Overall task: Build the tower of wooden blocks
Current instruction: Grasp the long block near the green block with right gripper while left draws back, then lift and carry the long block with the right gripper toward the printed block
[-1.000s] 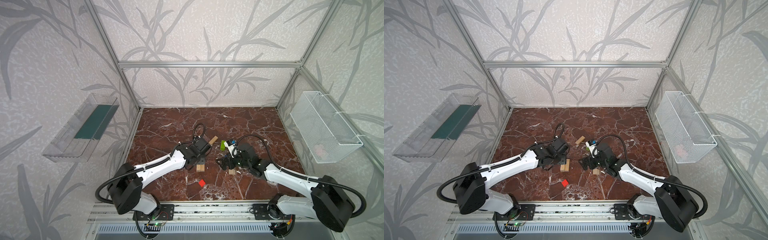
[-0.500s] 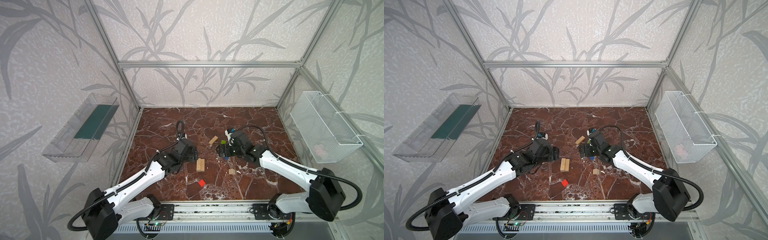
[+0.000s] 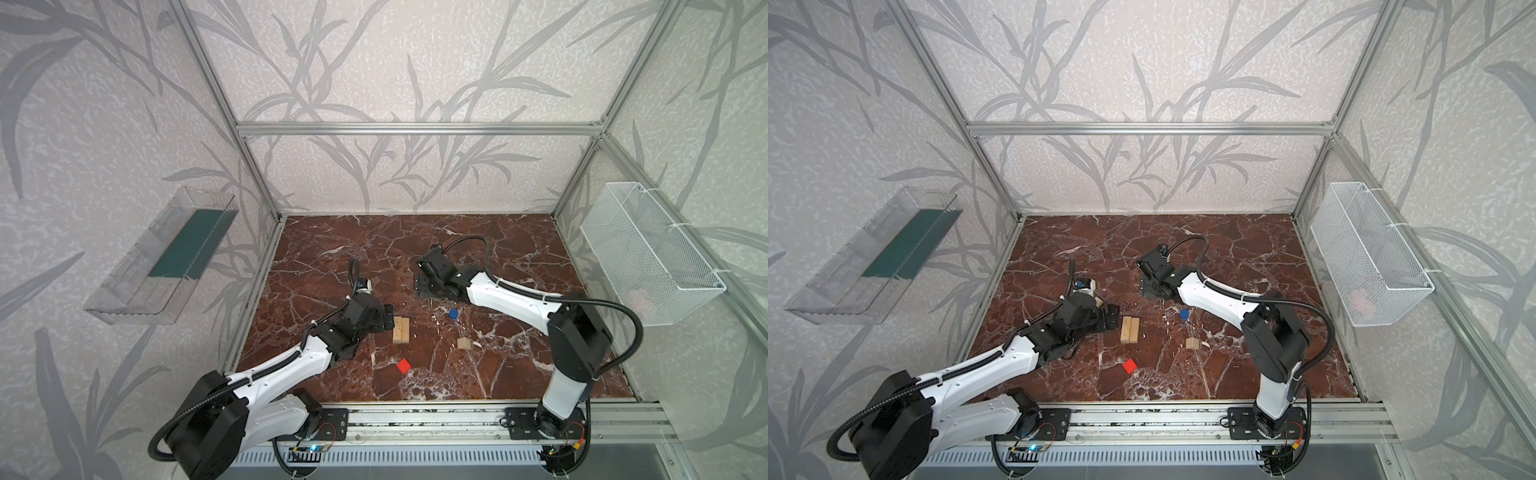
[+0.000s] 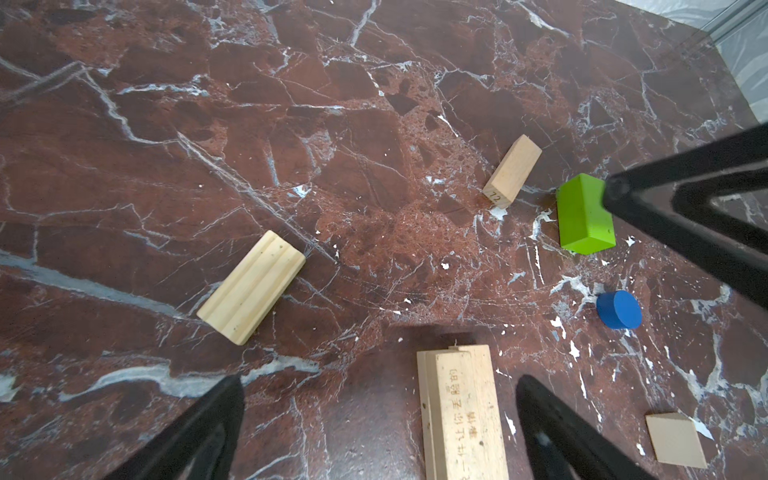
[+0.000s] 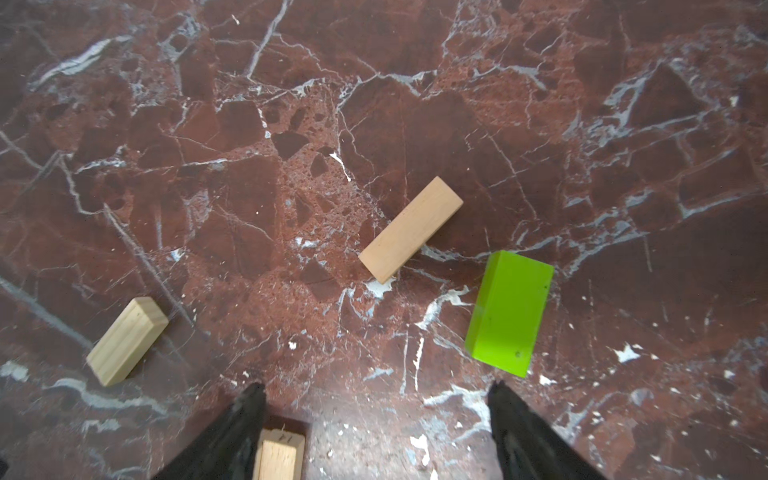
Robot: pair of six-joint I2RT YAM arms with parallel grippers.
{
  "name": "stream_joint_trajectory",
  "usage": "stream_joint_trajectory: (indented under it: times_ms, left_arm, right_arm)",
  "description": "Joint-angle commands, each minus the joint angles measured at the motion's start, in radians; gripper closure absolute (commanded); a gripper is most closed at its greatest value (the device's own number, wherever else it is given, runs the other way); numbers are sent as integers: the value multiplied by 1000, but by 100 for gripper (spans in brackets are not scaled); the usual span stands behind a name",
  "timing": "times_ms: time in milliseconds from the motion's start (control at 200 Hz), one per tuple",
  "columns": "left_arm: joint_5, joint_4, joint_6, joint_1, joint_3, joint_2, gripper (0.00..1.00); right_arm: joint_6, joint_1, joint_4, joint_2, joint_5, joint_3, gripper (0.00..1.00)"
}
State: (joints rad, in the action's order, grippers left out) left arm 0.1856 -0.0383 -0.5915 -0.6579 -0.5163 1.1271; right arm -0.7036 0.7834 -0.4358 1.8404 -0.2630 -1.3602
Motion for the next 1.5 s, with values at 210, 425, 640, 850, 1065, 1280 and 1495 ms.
stream_joint_trajectory:
  times_ms: [210,425,640,850,1065,1280,1495]
  left_arm:
    - [-64,214,35,6,35,54,0]
    - [-82,237,34,5,29,79,0]
    - [-13,219,27,6,45,42,0]
    - [13,189,33,6,31,36,0]
    - [18,193,36,7,38,17,0]
    - [21,193,39,7,39,11,0]
    - [13,186,41,7,30,15,0]
  right_arm:
    - [-158,11,-83,212,-150,-186,22]
    - [-217,7,-122,289,-216,-256,22]
    - [-275,-18,-173,362,-194,-322,22]
    - [-310,-39,-169,391,-156,-329,26]
    - [-298,-53,-173,425,-127,-356,38]
    - [-280,-68,-178,447,-86,-376,50]
    - [-237,-81,-159,446,-24,-363,61]
